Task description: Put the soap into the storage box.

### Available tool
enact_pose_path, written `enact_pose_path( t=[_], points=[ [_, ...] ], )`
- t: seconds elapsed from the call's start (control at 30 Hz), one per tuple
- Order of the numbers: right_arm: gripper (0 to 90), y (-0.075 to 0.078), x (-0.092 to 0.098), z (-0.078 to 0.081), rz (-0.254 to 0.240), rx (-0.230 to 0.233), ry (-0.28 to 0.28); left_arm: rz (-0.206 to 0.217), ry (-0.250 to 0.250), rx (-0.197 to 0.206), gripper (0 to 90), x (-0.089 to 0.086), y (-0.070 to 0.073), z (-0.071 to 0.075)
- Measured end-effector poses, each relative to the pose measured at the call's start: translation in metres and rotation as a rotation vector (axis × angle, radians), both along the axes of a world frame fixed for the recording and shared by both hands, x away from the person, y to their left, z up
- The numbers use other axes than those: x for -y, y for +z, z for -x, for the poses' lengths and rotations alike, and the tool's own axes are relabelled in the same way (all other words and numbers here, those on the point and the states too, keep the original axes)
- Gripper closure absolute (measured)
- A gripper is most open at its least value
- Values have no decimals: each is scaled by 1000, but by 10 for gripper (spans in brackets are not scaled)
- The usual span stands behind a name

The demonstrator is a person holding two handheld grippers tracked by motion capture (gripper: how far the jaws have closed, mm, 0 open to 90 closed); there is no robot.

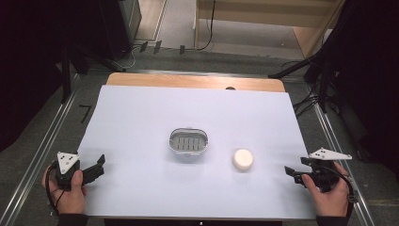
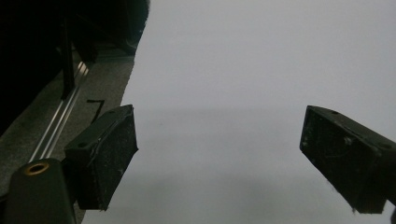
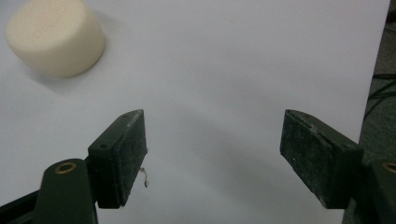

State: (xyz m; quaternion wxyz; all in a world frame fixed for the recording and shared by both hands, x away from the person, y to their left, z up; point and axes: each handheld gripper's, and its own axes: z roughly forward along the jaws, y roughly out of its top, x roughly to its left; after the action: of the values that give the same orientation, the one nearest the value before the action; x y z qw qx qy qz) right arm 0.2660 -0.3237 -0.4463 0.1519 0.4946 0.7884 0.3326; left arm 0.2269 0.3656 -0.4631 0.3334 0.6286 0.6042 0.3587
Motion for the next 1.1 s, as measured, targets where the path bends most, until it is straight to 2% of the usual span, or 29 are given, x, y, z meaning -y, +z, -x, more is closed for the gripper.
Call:
enact_pose_path(
  t=[0.1, 0.23, 0.37, 0.4, 0.47, 0.5, 0.6, 0.83, 0.97, 1.0, 1.07, 1.1],
  points=[
    [221, 7, -9, -9, 50, -60, 33, -2, -2, -8, 110, 0, 0, -1],
    [211, 14, -20, -18, 96, -92, 58, -7, -5, -16, 108, 1, 0, -1],
    [210, 19, -31, -25, 114, -106, 87, -8, -6, -20, 108, 1, 0, -2],
    [205, 22, -39, -29, 120, -123, 119, -7, -7, -21, 108, 1, 0, -2],
    [201, 22, -42, -30, 130, -129, 128, -6, -8, -21, 108, 0, 0, -2],
    [199, 24, -50, -33, 154, -134, 146, -2, -10, -18, 108, 0, 0, -2],
    [199, 25, -56, -36, 156, -140, 175, 0, -12, -17, 108, 0, 0, -2],
    [194, 22, -73, -39, 200, -155, 231, -4, -14, -19, 108, 0, 0, -2],
    [172, 23, -79, -40, 197, -144, 261, -7, -16, -21, 108, 1, 0, -2],
    [135, 23, -81, -40, 197, -151, 264, -8, -16, -20, 108, 1, 0, -2],
    [134, 24, -83, -41, 190, -169, 263, -9, -17, -20, 108, 1, 0, -2],
    [131, 23, -87, -42, 188, -171, 302, -8, -18, -18, 109, 1, 0, -2]
  ],
)
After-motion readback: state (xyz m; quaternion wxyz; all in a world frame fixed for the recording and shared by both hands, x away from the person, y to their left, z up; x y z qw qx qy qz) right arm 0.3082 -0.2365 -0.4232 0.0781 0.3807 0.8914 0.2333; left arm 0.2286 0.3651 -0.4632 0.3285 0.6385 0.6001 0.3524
